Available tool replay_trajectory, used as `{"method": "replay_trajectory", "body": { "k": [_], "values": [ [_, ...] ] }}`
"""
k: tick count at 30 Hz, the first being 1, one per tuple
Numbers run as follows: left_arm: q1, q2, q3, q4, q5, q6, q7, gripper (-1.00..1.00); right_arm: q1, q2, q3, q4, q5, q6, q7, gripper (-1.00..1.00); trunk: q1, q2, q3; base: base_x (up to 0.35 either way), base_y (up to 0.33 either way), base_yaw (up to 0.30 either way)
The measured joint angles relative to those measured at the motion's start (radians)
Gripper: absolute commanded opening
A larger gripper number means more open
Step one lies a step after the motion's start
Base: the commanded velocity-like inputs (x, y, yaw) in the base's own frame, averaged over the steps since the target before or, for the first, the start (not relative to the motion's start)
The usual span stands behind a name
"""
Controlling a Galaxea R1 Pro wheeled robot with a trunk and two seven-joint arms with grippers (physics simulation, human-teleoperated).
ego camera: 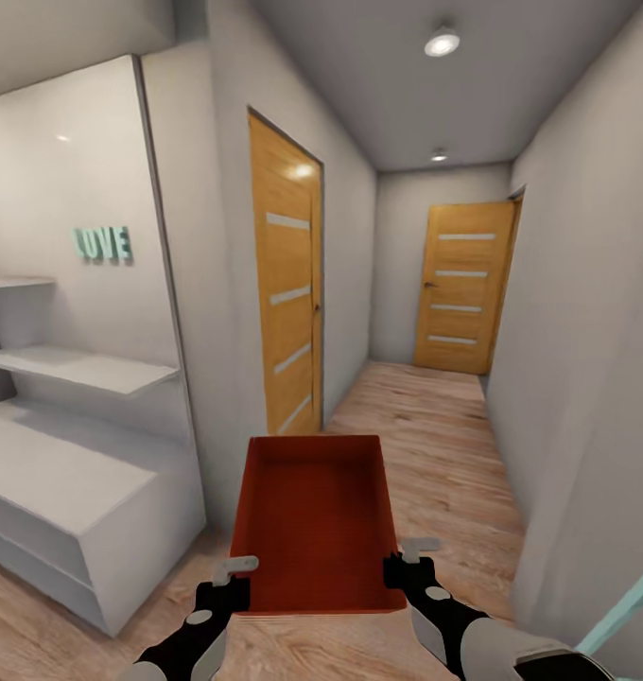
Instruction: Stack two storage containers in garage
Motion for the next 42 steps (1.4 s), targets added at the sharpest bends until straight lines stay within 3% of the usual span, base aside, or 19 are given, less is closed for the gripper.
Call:
{"method": "replay_trajectory", "body": {
  "k": [17,26,42],
  "values": [
    [0.000,0.001,0.001,-0.004,-0.003,0.005,0.000,-1.00,0.000,0.000,-0.003,0.000,0.001,0.000,0.000,-1.00,0.000,0.000,0.000,0.282,0.045,-0.279],
    [0.000,0.000,-0.001,-0.003,-0.001,0.003,0.000,-1.00,0.000,0.000,-0.002,0.000,0.001,0.000,0.000,-1.00,0.001,0.000,0.000,0.033,0.000,-0.268],
    [0.000,0.001,0.000,-0.002,-0.001,0.002,-0.001,-1.00,0.000,0.000,-0.001,0.000,0.000,0.000,0.000,-1.00,0.000,0.000,0.000,0.250,0.000,-0.019]
  ]
}}
